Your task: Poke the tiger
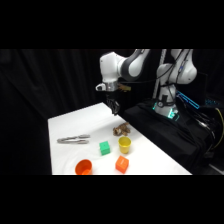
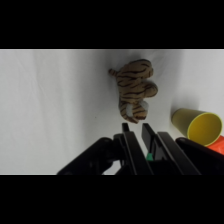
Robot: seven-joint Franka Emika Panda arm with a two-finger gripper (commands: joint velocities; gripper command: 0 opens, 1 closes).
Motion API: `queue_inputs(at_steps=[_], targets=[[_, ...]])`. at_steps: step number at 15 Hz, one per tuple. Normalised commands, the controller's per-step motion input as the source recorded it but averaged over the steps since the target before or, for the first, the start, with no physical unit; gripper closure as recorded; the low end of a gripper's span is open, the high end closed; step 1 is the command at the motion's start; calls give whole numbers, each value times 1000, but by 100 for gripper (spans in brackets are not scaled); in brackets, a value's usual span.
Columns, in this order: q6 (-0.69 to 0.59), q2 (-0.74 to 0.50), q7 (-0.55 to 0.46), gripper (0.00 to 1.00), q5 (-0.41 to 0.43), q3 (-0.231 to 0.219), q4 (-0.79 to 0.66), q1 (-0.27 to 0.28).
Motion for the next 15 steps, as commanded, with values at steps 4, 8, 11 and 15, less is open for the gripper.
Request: queue_inputs(at_steps=[4, 8, 11, 15], targets=[[449, -19, -19, 97, -66, -36, -346, 13], [493, 210, -75, 92, 35, 4, -190, 33], [529, 377, -186, 95, 200, 103, -30, 4], [433, 464, -172, 94, 179, 235, 110, -121]])
